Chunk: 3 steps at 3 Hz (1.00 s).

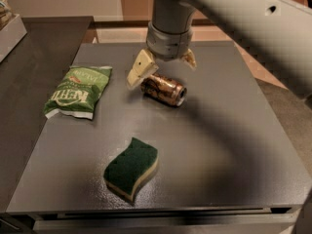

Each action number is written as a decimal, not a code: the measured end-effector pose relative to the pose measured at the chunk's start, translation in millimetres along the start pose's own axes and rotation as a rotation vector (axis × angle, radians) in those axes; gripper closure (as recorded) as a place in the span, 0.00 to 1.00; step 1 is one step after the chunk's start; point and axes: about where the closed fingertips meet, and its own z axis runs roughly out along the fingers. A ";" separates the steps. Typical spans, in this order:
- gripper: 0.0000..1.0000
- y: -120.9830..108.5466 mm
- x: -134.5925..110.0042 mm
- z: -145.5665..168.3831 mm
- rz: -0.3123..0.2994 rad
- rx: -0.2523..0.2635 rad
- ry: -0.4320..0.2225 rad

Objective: Place orange can upright

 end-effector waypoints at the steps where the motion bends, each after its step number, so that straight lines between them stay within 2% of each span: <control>1: 0.00 0.0 2.7 16.7 -0.069 0.009 -0.033; 3: 0.00 7.9 7.8 37.6 -0.137 0.008 -0.084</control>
Offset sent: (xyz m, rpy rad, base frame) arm 0.0026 -0.0101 -0.0376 -0.0684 0.1193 0.1563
